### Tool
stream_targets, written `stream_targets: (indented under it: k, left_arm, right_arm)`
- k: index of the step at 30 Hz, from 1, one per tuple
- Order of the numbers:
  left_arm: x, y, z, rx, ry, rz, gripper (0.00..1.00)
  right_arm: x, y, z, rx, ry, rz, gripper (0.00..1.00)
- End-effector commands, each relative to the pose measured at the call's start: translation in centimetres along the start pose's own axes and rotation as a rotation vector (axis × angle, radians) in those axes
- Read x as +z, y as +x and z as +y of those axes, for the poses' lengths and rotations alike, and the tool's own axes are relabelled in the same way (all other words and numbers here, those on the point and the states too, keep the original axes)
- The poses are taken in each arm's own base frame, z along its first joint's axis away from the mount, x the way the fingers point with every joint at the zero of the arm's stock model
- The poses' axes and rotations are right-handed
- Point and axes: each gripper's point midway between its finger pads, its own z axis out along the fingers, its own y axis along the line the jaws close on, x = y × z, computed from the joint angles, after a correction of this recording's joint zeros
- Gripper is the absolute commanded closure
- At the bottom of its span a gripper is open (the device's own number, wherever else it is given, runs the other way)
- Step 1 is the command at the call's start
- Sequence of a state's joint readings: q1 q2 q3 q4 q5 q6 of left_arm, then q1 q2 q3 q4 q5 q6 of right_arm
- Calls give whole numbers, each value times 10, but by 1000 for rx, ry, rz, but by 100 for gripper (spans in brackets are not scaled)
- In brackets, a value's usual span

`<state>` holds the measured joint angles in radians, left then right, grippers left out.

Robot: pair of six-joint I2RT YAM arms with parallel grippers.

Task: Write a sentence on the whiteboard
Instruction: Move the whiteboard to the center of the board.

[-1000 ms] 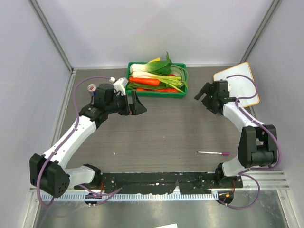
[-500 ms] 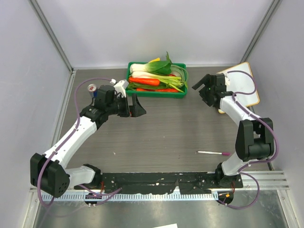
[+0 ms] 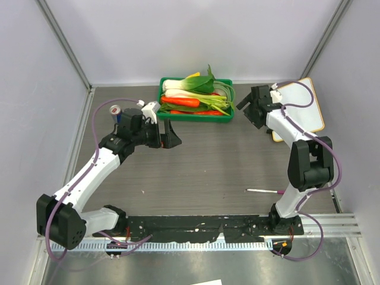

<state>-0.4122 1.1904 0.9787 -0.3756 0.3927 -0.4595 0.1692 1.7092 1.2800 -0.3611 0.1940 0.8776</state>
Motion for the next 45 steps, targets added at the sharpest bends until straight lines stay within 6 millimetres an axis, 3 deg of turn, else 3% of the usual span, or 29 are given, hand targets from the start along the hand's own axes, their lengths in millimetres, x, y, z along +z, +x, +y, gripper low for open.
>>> stream_targets:
  k: [1,8,14,19,23,32,45]
  left_arm:
    - [-2,-2,-3,35,16,-19,0]
    - [-1,-1,0,40,8,-16,0]
    - [0,1,2,45,1,-5,0]
    - [1,2,4,46,-9,6,1]
    - [3,3,5,51,-8,8,1]
    - [6,4,4,50,4,24,0]
    - [14,8,8,38,4,47,0]
  right_arm:
    - [6,-14,-25,25,184,-58,13]
    - [16,-21,-47,25,373,-87,21]
    - [24,-13,-72,54,501,-96,29]
    - [27,-7,-91,44,580,-113,29]
    - [31,-12,-109,52,645,-139,36]
    - [44,-18,-145,50,763,-151,39]
    - [66,-26,-151,60,782,-159,45]
